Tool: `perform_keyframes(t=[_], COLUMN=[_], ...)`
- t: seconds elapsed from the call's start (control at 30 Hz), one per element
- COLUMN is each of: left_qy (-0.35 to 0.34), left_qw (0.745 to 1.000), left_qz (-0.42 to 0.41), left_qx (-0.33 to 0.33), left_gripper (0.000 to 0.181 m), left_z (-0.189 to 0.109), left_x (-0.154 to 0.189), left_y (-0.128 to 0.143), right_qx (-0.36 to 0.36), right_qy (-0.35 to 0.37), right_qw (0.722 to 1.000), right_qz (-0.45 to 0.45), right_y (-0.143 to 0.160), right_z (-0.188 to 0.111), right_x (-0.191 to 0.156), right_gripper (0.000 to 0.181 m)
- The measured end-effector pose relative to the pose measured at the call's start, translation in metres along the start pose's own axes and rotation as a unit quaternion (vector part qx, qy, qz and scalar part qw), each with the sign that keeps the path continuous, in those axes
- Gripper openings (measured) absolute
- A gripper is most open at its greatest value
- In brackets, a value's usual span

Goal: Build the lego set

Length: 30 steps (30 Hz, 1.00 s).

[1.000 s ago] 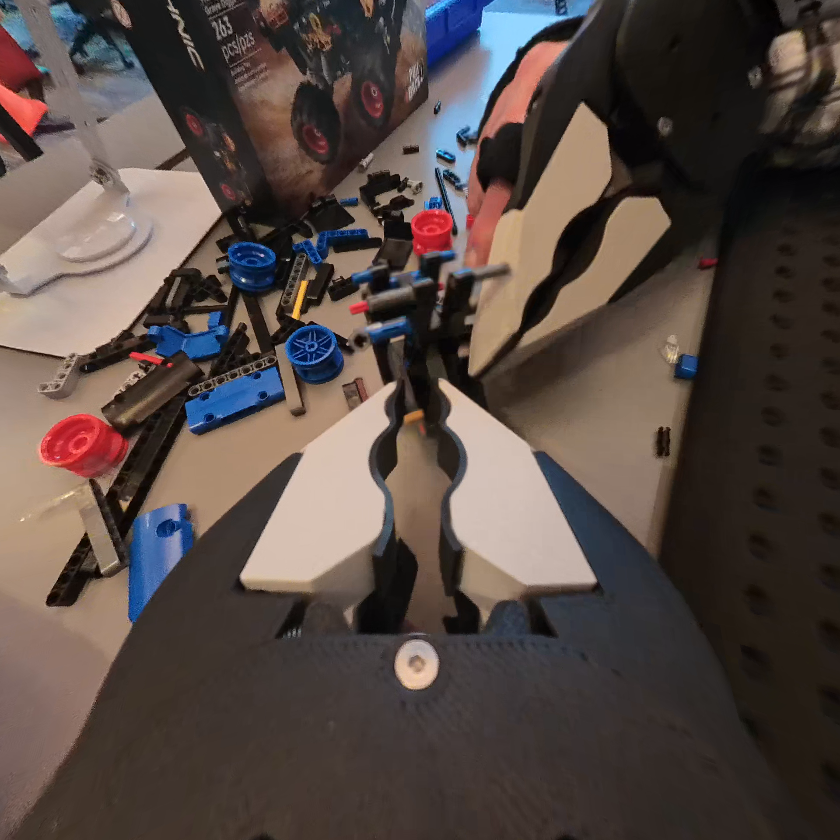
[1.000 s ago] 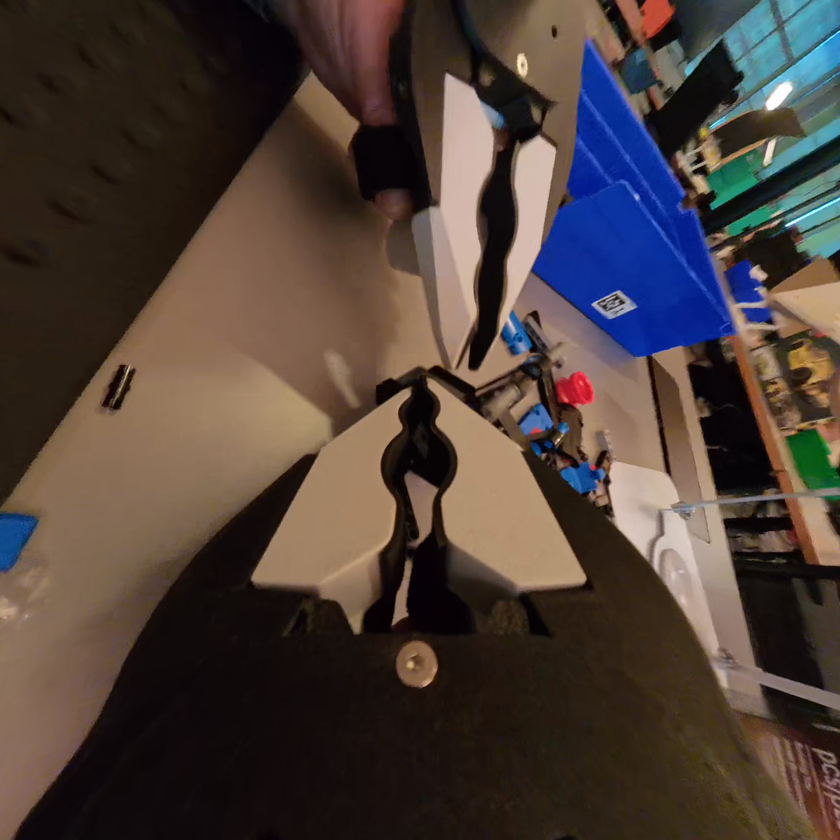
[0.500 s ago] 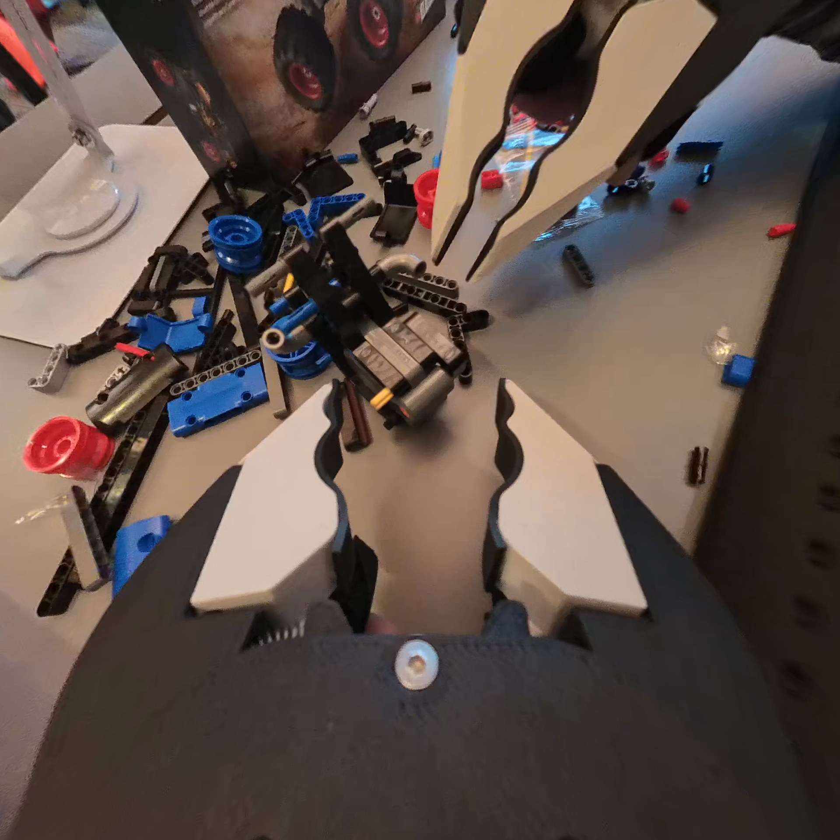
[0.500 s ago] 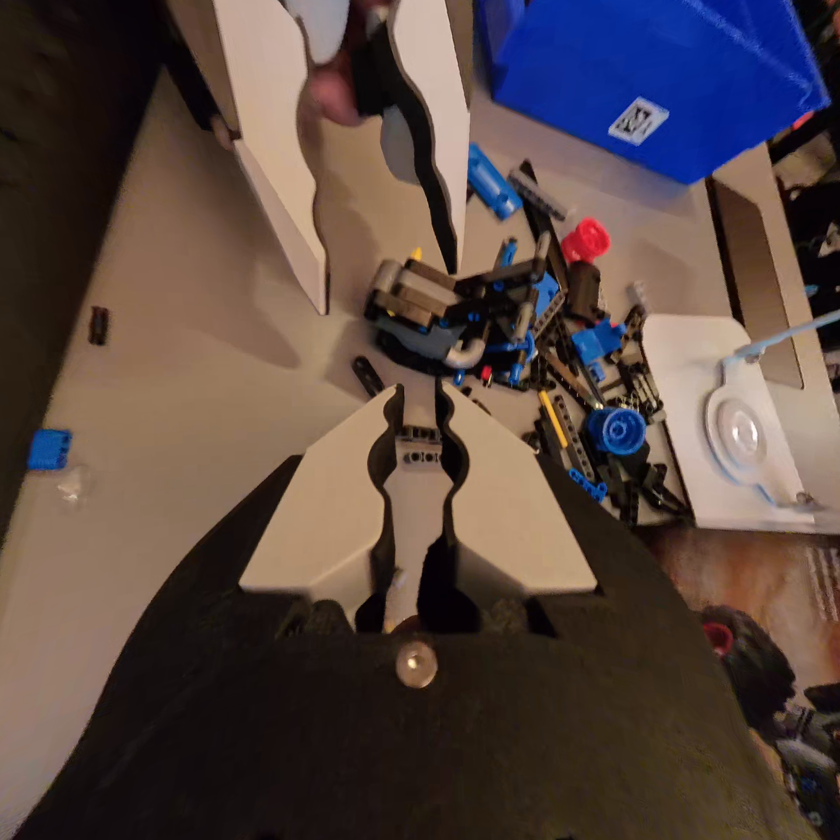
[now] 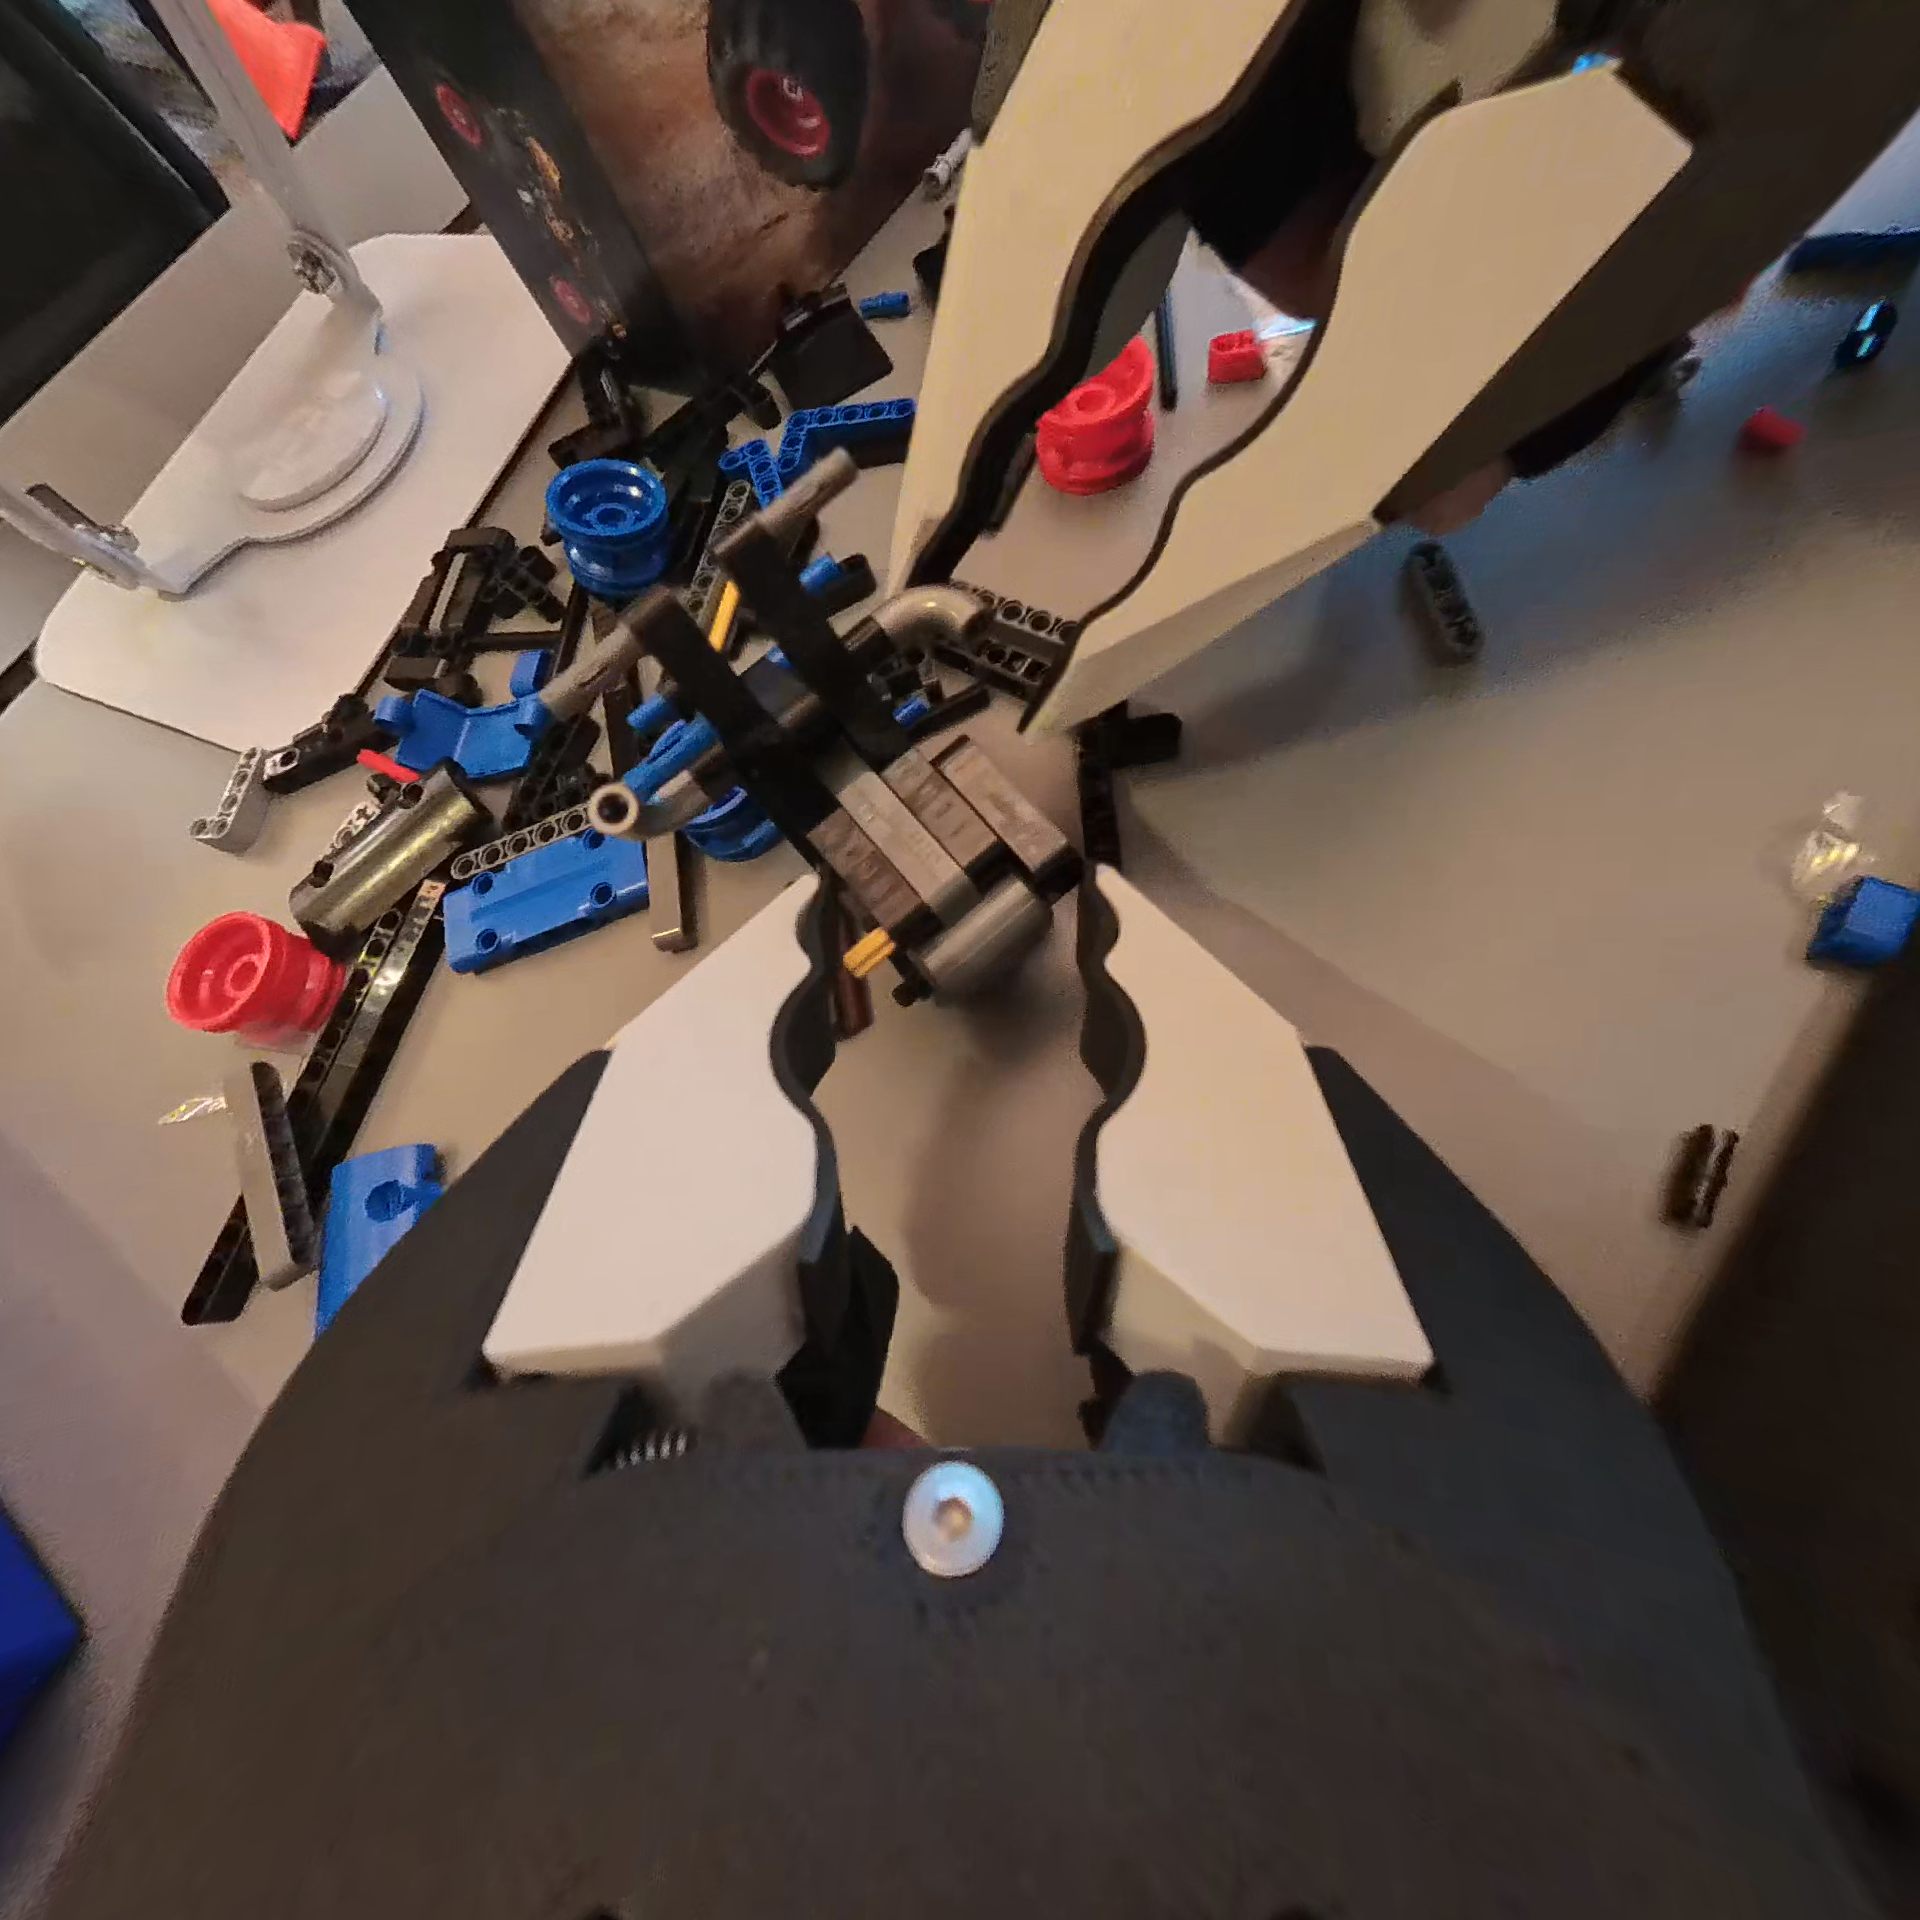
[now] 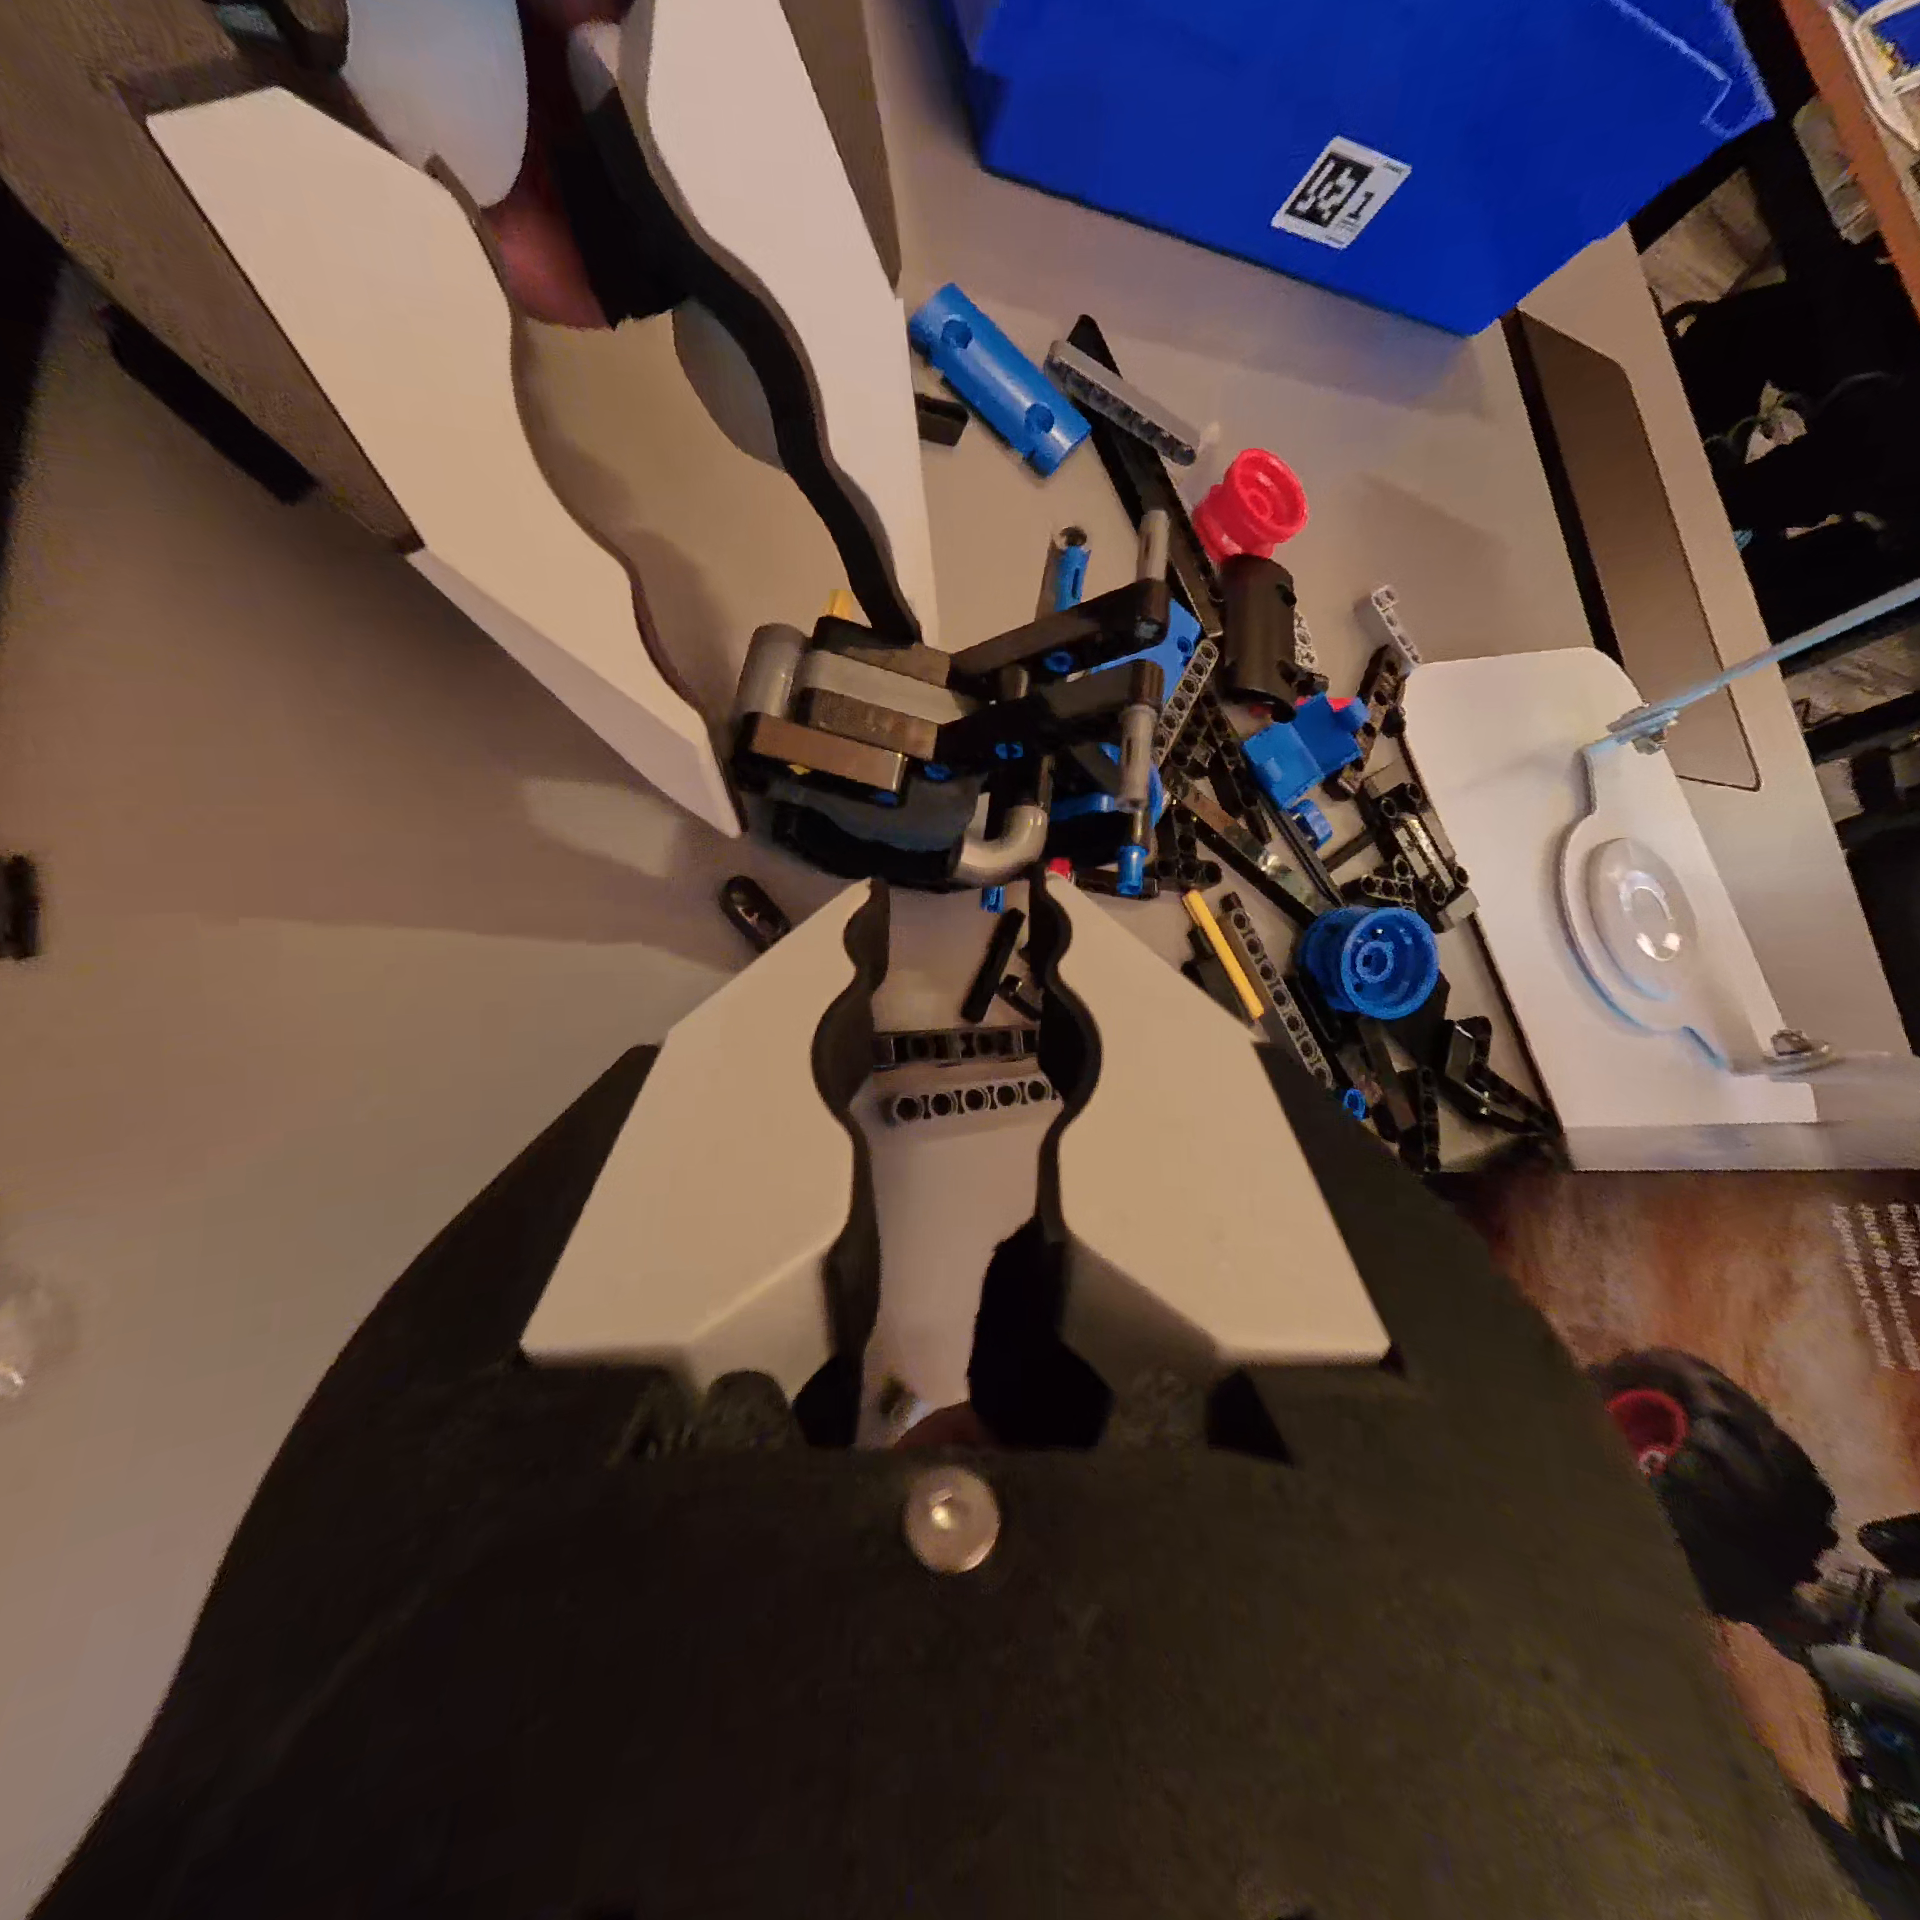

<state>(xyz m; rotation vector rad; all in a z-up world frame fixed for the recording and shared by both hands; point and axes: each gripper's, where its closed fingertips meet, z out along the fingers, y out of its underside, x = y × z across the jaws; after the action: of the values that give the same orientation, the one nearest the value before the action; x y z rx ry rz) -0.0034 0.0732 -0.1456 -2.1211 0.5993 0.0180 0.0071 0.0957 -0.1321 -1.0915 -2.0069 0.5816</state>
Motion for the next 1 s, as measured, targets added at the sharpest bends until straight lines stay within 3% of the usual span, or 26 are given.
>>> perform_keyframes(t=[0.13, 0.43, 0.6, 0.77, 1.0], left_qy=[0.041, 0.135, 0.119, 0.11, 0.106], left_qw=[0.999, 0.986, 0.989, 0.992, 0.993], left_qz=[0.03, 0.098, 0.081, 0.063, 0.045], left_qx=[-0.001, -0.018, -0.016, 0.002, 0.001], left_gripper=[0.043, 0.045, 0.056, 0.043, 0.059], left_z=[-0.007, -0.037, -0.044, -0.044, -0.041], left_x=[0.005, 0.011, -0.003, -0.005, -0.001], left_y=[0.004, 0.017, 0.019, 0.021, 0.03], right_qx=[0.013, -0.005, -0.003, 0.002, 0.01], right_qy=[-0.024, -0.076, -0.083, -0.09, -0.092], right_qw=[0.999, 0.996, 0.994, 0.993, 0.992], right_qz=[0.026, 0.039, 0.069, 0.082, 0.084], right_y=[-0.006, -0.021, -0.017, -0.013, -0.008], right_z=[-0.005, -0.002, 0.002, 0.002, -0.003], right_x=[-0.006, -0.039, -0.042, -0.039, -0.034], right_gripper=[0.015, 0.022, 0.024, 0.026, 0.029])
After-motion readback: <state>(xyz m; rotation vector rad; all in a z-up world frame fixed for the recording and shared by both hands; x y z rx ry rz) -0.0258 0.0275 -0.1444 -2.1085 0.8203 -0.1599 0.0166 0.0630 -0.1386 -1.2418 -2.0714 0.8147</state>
